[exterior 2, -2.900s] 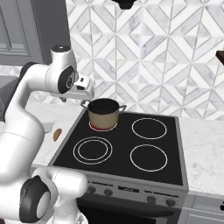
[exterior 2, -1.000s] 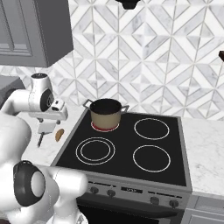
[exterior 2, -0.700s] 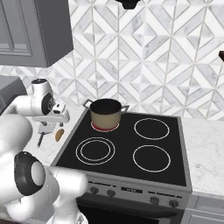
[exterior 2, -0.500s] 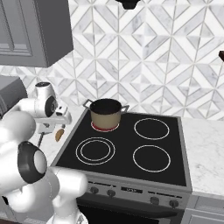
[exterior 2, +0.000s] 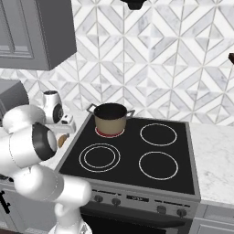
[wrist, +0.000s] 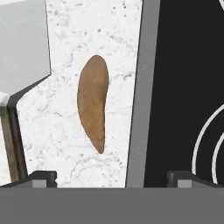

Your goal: Put the carrot and sweet potato in the pot. Retrieve the spatula and lightly stir the vegetables in the pot.

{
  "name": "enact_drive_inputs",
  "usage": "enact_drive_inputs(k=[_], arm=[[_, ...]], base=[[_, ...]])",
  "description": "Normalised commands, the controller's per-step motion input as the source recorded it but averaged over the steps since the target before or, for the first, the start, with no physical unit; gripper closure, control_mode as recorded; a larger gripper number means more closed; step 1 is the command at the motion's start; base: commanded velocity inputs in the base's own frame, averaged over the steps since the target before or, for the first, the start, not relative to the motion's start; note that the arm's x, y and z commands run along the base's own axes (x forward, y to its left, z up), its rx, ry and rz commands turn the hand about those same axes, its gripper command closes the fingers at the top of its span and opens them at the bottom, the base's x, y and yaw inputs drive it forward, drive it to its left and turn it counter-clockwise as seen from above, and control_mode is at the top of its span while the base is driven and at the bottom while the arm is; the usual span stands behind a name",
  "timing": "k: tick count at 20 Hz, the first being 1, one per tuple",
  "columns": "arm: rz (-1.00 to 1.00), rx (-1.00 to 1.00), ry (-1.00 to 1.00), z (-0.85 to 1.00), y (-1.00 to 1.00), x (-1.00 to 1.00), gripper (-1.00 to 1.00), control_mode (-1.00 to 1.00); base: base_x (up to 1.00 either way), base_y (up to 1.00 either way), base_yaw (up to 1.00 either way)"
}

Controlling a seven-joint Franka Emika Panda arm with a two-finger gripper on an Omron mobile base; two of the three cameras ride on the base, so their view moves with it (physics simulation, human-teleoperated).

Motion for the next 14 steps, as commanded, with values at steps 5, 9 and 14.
enact_drive_inputs(k=[5, 9, 14], arm=[[0.00, 0.00, 0.10, -0.35, 0.05, 0.10, -1.00, -1.00], [0.00, 0.00, 0.07, -0.39, 0.09, 0.15, -1.00, -1.00], [0.00, 0.00, 0.01, -0.21, 0.13, 0.27, -1.00, -1.00]], base=[[0.00, 0.00, 0.00], [0.00, 0.00, 0.00], [0.00, 0.00, 0.00]])
